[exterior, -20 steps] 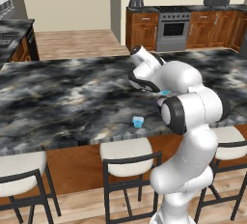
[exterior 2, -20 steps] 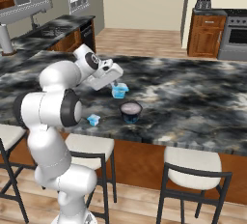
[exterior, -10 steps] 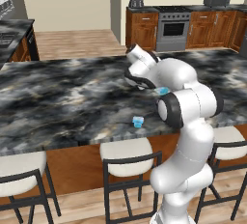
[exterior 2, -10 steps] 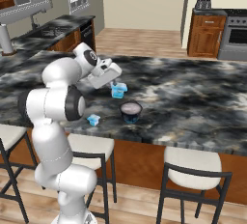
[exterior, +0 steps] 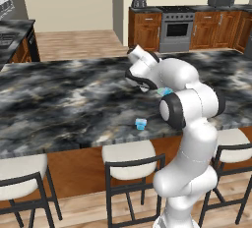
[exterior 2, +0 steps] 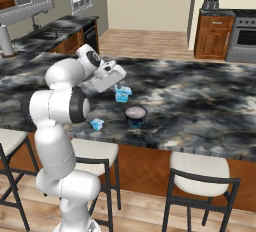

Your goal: Stack the yogurt containers by placing the smaller containers on top of the larger containers.

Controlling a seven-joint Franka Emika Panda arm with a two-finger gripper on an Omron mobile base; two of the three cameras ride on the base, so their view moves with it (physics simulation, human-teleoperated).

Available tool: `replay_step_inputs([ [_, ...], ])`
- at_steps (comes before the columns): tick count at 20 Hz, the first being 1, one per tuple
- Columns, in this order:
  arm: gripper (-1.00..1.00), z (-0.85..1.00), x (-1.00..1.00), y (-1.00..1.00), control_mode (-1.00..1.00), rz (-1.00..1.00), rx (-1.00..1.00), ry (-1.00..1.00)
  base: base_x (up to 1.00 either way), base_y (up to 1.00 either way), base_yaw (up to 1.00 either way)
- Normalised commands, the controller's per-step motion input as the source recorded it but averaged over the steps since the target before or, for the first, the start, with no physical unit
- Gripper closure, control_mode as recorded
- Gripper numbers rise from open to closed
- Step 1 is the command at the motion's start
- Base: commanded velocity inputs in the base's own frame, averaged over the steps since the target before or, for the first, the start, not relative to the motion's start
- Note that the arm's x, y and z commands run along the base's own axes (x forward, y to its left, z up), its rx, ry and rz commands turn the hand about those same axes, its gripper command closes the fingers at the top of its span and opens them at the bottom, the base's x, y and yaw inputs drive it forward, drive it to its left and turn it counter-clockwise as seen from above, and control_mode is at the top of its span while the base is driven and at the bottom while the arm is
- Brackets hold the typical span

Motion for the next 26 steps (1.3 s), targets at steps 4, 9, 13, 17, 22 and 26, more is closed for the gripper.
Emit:
replay_step_inputs([
  [4, 1.00, 0.00, -0.29, -0.20, -1.00, 0.00, 0.02, -0.04, 0.00, 0.00, 0.00],
  [9, 1.00, -0.03, 0.12, -0.13, -1.00, 0.00, 0.00, 0.04, 0.00, 0.00, 0.00],
  [13, 1.00, -0.06, -0.04, -0.17, -1.00, 0.00, 0.00, -0.04, 0.00, 0.00, 0.00],
  [17, 1.00, -0.15, 0.12, -0.12, -1.00, 0.00, 0.00, -0.01, 0.00, 0.00, 0.00],
  [22, 1.00, -0.22, 0.26, -0.06, -1.00, 0.01, 0.02, 0.00, 0.00, 0.00, 0.00],
  [26, 1.00, -0.15, -0.07, 0.00, -1.00, 0.05, 0.06, -0.03, 0.00, 0.00, 0.00],
])
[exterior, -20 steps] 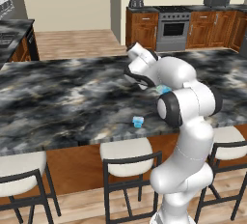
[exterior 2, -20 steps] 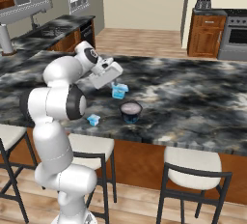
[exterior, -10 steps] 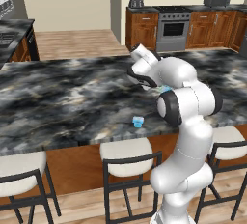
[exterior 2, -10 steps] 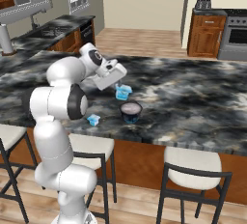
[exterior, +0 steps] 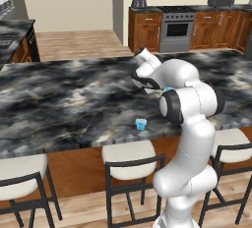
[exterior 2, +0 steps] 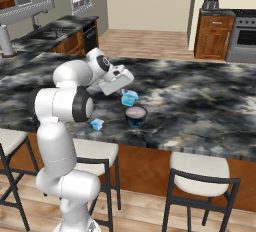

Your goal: Stack the yogurt containers by placing the smaller containers on top of the larger containers.

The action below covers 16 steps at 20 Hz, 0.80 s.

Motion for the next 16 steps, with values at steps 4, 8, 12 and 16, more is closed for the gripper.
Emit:
replay_step_inputs([
  [4, 1.00, -0.16, 0.21, 0.00, -1.00, 0.00, 0.03, 0.00, 0.00, 0.00, 0.00],
  [8, 1.00, -0.11, 0.18, 0.00, -1.00, 0.00, 0.02, 0.00, 0.00, 0.00, 0.00],
  [12, 1.00, -0.11, 0.34, -0.03, -1.00, 0.00, 0.00, 0.01, 0.00, 0.00, 0.00],
  [16, 1.00, -0.10, 0.31, 0.00, -1.00, 0.00, 0.00, 0.00, 0.00, 0.00, 0.00],
])
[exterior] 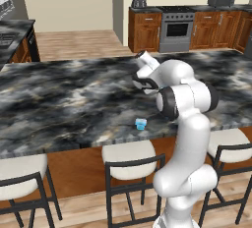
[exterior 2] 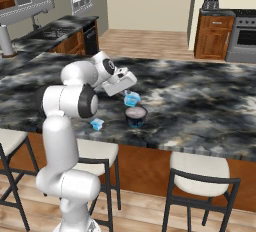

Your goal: Stack the yogurt containers by placing the smaller containers on top of the larger containers.

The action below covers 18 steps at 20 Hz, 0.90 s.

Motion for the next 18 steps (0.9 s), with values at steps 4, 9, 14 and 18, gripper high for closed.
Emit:
replay_step_inputs([
  [4, 1.00, -0.11, 0.23, -0.06, -1.00, 0.00, 0.00, 0.00, 0.00, 0.00, 0.00],
  [9, 1.00, -0.11, 0.09, -0.07, -1.00, 0.00, 0.00, 0.00, 0.00, 0.00, 0.00],
  [14, 1.00, -0.11, 0.00, -0.10, -1.00, 0.00, 0.00, 0.00, 0.00, 0.00, 0.00],
  [18, 1.00, -0.13, -0.05, -0.08, -1.00, 0.00, 0.00, 0.00, 0.00, 0.00, 0.00],
])
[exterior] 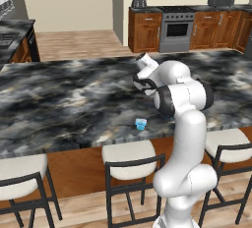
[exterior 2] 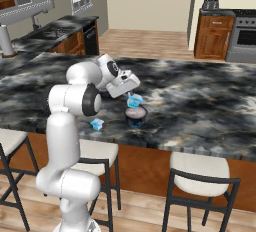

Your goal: Stack the yogurt containers by placing the smaller containers on top of the larger containers.

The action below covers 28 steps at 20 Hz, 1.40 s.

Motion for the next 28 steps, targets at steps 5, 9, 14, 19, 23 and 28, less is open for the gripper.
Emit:
replay_step_inputs([
  [5, 1.00, -0.08, -0.03, -0.08, -1.00, 0.00, 0.00, 0.00, 0.00, 0.00, 0.00],
  [9, 1.00, -0.06, 0.00, -0.07, -1.00, 0.00, 0.00, 0.00, 0.00, 0.00, 0.00],
  [14, 1.00, -0.05, 0.00, -0.11, -1.00, 0.00, -0.01, 0.00, 0.00, 0.00, 0.00],
  [19, 1.00, -0.05, 0.00, -0.09, -1.00, 0.00, -0.02, 0.00, 0.00, 0.00, 0.00],
  [23, 1.00, -0.06, -0.03, -0.04, -1.00, 0.00, 0.00, 0.00, 0.00, 0.00, 0.00],
  [28, 1.00, -0.01, -0.19, 0.01, -1.00, 0.00, 0.00, 0.00, 0.00, 0.00, 0.00],
])
